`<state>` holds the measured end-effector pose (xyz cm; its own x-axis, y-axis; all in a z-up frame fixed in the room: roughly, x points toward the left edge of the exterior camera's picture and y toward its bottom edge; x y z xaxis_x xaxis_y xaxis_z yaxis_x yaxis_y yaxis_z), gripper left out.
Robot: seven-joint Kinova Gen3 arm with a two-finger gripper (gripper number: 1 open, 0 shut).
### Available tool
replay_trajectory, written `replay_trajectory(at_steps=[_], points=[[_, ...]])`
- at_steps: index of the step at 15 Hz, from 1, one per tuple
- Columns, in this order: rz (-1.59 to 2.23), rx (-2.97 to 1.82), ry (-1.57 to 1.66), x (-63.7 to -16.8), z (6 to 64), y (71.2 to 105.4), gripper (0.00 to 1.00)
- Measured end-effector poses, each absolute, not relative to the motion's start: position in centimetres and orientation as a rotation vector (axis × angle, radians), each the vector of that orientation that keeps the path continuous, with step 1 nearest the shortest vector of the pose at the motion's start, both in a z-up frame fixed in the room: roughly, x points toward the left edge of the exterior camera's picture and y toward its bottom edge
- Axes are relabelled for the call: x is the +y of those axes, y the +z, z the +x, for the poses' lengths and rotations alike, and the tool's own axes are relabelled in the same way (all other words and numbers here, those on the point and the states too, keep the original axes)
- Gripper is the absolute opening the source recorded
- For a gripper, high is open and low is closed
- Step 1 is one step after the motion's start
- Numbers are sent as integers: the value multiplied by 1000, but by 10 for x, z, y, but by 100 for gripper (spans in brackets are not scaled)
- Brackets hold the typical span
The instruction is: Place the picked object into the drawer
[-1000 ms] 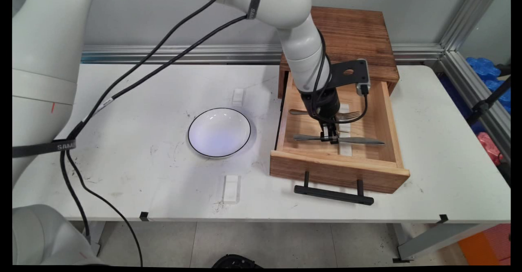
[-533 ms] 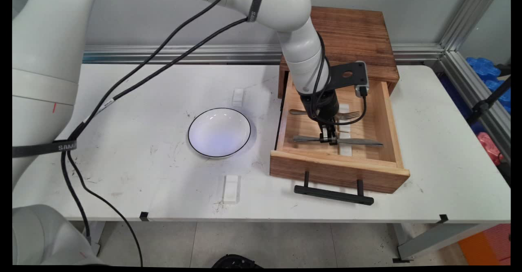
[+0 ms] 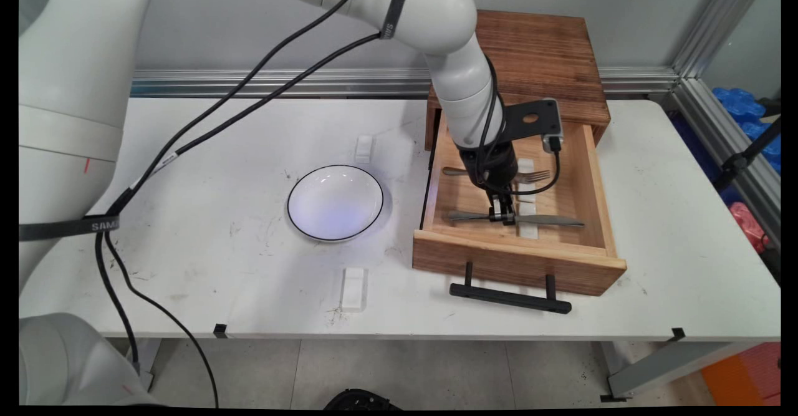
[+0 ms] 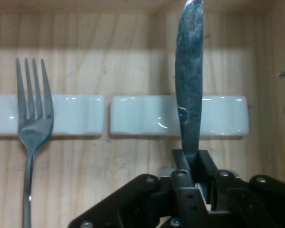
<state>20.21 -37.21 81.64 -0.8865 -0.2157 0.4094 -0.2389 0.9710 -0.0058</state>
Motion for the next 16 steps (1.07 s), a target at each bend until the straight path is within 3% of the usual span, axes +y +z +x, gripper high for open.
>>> replay_trajectory(at_steps=[16], points=[[342,-2698,67,-366,201,806,0]])
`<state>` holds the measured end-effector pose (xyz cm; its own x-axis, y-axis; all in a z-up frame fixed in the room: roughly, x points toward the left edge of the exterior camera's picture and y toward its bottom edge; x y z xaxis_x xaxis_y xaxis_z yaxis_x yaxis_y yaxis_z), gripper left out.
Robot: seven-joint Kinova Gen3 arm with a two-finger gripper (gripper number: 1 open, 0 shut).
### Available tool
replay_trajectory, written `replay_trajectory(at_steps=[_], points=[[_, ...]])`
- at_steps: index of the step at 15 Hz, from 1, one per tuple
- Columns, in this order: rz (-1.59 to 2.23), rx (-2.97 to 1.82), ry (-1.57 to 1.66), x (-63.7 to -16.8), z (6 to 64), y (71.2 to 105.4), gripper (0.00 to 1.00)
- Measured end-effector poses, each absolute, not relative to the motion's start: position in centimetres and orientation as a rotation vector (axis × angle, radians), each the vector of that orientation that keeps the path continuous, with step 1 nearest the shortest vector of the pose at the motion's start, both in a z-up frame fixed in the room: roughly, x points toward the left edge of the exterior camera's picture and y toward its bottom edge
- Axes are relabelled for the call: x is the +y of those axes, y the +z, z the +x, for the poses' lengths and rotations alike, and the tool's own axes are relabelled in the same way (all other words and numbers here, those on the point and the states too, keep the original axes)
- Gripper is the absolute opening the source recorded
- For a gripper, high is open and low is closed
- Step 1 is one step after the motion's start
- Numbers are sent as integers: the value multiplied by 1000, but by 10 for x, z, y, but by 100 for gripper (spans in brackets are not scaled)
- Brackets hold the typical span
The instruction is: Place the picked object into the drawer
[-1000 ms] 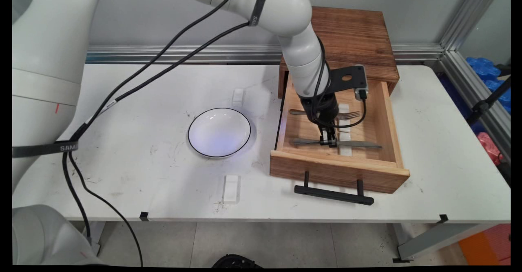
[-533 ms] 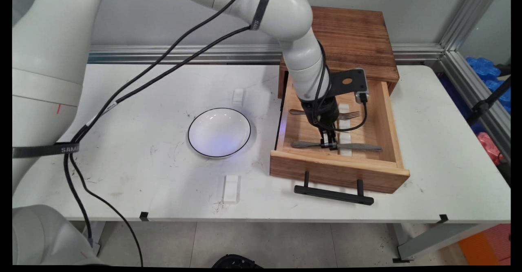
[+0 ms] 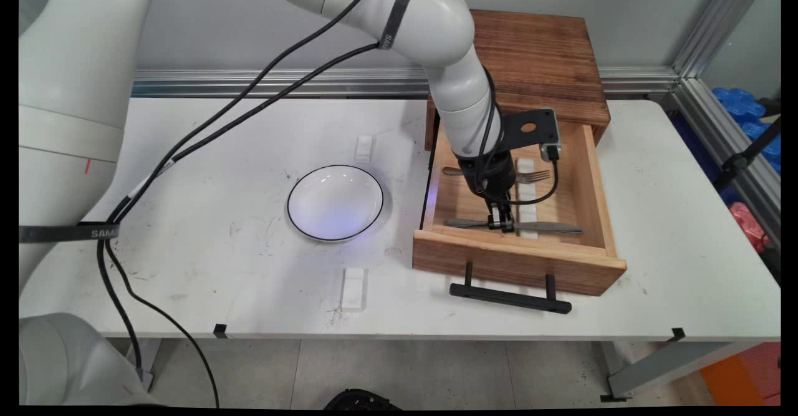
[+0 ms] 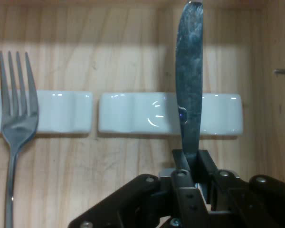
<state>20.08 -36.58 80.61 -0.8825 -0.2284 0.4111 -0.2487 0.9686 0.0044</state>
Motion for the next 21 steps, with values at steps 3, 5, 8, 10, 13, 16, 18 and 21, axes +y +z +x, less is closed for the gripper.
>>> replay_trajectory(at_steps=[3,5,8,10,13,16,18,21], points=[[342,-2698,71,-367,201,805,0],[343,-2697,75,-369,201,803,0],[345,-2694,81,-372,201,801,0],[346,-2692,82,-373,201,800,0],[346,-2686,82,-375,199,799,100],[344,-2678,82,-374,199,799,100],[342,-2674,82,-374,198,800,100],[342,-2668,85,-374,198,801,100]])
